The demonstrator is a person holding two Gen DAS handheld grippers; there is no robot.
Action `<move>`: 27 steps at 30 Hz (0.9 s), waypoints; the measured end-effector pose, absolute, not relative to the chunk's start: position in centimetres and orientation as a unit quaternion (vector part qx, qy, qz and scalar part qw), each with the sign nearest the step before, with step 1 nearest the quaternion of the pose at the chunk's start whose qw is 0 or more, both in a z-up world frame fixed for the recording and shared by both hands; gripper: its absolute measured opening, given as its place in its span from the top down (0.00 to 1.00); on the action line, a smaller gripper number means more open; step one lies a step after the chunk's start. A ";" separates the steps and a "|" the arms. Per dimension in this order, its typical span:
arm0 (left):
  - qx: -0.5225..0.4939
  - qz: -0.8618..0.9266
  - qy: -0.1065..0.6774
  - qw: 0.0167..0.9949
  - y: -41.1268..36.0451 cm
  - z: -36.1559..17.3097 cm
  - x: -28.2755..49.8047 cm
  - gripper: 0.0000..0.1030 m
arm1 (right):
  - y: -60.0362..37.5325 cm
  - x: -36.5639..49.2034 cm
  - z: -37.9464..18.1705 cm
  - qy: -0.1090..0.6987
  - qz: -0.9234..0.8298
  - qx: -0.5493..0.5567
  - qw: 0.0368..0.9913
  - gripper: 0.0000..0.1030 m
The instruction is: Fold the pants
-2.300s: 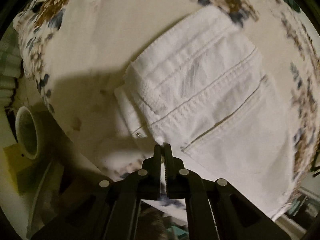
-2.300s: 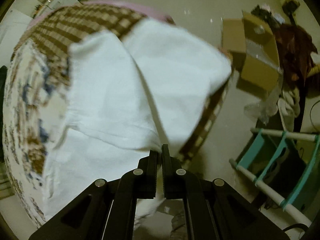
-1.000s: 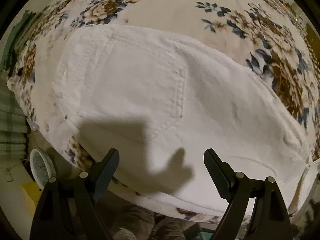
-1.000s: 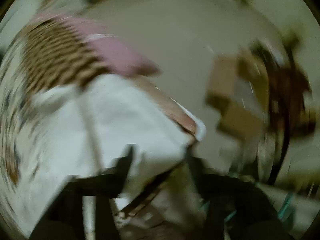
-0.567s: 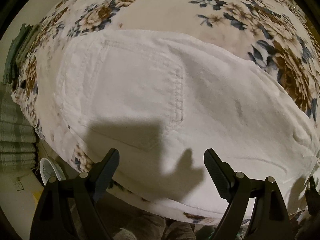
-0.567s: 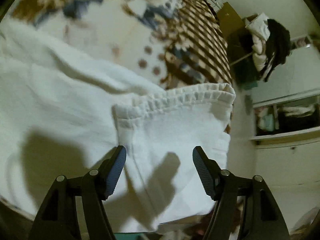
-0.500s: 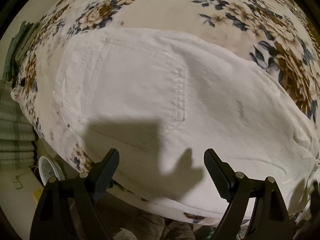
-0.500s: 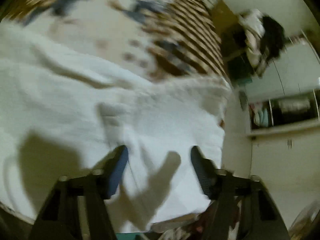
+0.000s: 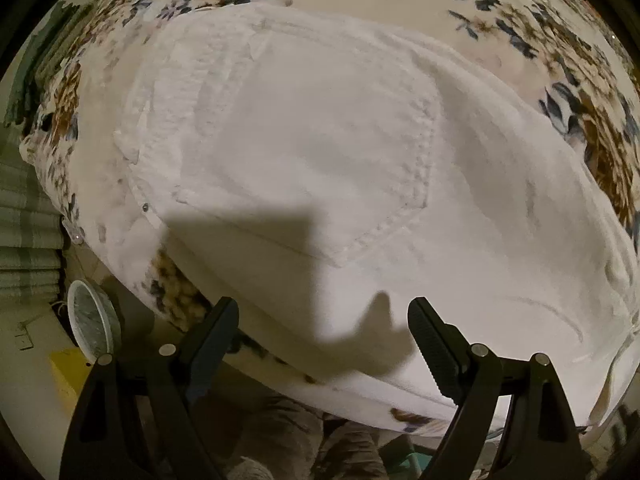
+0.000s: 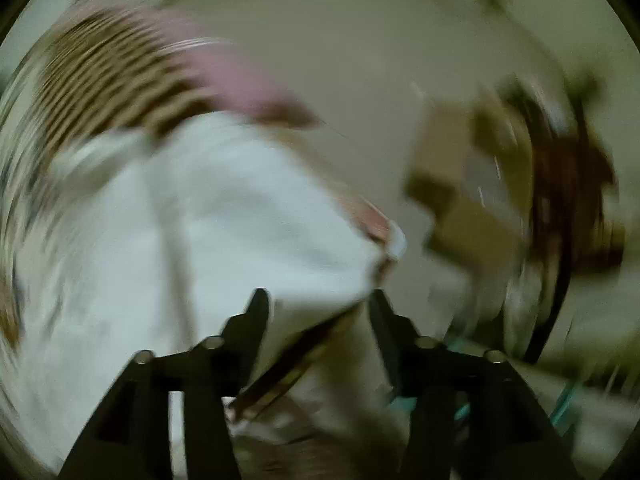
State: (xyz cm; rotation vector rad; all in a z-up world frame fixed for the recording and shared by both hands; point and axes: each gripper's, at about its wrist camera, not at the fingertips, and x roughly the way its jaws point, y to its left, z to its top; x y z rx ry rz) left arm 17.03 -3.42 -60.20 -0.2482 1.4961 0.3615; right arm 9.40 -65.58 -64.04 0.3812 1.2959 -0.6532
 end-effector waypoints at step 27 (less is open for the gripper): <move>-0.139 0.165 0.667 0.713 -2.9 -59.7 16.1 0.16 | -77.3 8.2 -66.1 0.532 -0.394 0.391 0.639 0.42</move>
